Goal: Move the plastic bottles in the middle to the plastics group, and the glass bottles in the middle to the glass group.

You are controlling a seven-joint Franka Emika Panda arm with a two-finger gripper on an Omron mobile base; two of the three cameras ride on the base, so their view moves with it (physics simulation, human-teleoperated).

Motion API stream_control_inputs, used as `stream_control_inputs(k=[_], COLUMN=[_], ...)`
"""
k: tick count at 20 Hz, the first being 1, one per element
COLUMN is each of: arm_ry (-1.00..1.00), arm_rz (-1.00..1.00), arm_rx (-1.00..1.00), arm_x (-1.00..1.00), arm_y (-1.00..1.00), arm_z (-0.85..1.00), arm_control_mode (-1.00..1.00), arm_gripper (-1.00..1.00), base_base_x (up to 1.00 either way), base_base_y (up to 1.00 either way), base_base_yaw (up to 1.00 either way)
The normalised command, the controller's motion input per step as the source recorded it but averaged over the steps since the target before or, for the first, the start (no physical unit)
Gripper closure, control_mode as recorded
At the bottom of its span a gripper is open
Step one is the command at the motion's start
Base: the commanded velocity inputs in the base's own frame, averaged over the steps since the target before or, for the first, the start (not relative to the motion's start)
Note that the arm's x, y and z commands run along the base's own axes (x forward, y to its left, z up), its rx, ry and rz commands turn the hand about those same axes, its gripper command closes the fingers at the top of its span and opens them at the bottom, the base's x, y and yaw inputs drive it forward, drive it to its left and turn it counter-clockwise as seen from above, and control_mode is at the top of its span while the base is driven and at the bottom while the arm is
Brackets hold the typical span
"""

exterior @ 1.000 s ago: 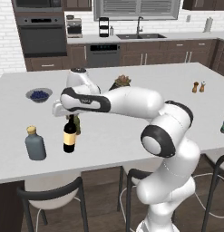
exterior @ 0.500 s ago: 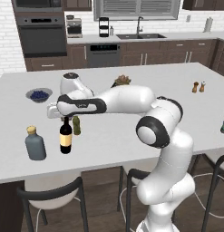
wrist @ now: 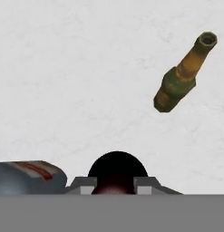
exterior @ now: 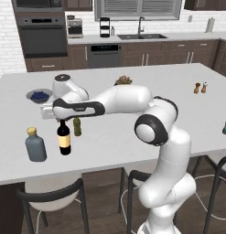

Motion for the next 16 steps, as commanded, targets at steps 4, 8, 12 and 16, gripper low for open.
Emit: stream_control_inputs(k=[4, 8, 12, 16], arm_ry=[-0.10, -0.07, -0.07, 0.00], arm_rz=[-0.10, -0.03, 0.00, -0.01], arm_rx=[0.00, 0.07, 0.10, 0.08], arm_x=[-0.01, 0.00, -0.01, 0.00], arm_y=[-0.13, -0.02, -0.04, -0.46], arm_z=[-0.12, 0.18, 0.49, 0.46], arm_control_mode=[-1.00, -1.00, -1.00, -1.00], arm_gripper=[-1.00, -1.00, -1.00, -1.00], base_base_x=[0.00, 0.00, 0.00, 0.00], base_base_y=[0.00, 0.00, 0.00, 0.00], base_base_yaw=[0.00, 0.00, 0.00, 0.00])
